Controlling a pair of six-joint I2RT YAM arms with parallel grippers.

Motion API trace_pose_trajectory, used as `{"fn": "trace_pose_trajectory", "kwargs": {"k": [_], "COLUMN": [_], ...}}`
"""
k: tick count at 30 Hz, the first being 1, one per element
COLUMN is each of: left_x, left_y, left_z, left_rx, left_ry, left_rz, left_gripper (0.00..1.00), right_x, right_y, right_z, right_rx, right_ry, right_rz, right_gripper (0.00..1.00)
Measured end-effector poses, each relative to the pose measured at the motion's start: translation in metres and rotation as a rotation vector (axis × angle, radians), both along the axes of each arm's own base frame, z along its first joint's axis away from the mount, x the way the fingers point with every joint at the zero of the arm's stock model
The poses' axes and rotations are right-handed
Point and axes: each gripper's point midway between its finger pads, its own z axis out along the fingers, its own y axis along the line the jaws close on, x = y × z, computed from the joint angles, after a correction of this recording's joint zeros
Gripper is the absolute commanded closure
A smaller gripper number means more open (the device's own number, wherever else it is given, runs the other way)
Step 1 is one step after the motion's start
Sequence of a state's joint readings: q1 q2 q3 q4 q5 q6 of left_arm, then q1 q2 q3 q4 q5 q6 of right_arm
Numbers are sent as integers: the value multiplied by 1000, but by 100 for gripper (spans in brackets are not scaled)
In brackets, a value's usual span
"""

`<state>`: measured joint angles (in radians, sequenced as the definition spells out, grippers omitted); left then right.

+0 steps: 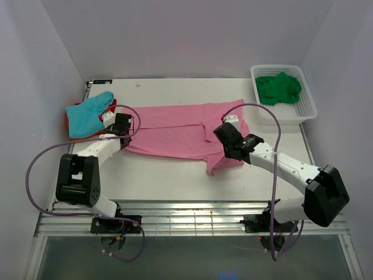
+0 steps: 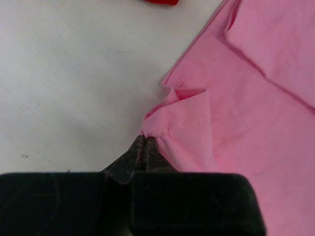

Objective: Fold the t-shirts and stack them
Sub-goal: Fold the tshirt

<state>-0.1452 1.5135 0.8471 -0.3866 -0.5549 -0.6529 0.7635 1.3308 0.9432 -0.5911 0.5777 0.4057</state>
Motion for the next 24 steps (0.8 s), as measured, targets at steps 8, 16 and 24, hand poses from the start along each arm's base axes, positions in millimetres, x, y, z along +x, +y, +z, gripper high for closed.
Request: {"fn": "trace_pose_trajectory", "kwargs": {"k": [8,16,24], "left_x": [31,45,64], "left_y": [5,9,9], "left_z": [-4,-24,-20], "left_rx": [-13,-26,-30], "left_ry": [17,72,61], "left_rz": [0,-12,-35], "left_gripper": [100,100,100], "right_x": [49,105,161], "right_y": [-28,-43,-38], "right_z": [2,10,16], "right_rx": [-62,-80,-77], "right_ry": [-22,-52,-73], "right_rz": [-64,-100,-85], "right_gripper": [92,92,92]}}
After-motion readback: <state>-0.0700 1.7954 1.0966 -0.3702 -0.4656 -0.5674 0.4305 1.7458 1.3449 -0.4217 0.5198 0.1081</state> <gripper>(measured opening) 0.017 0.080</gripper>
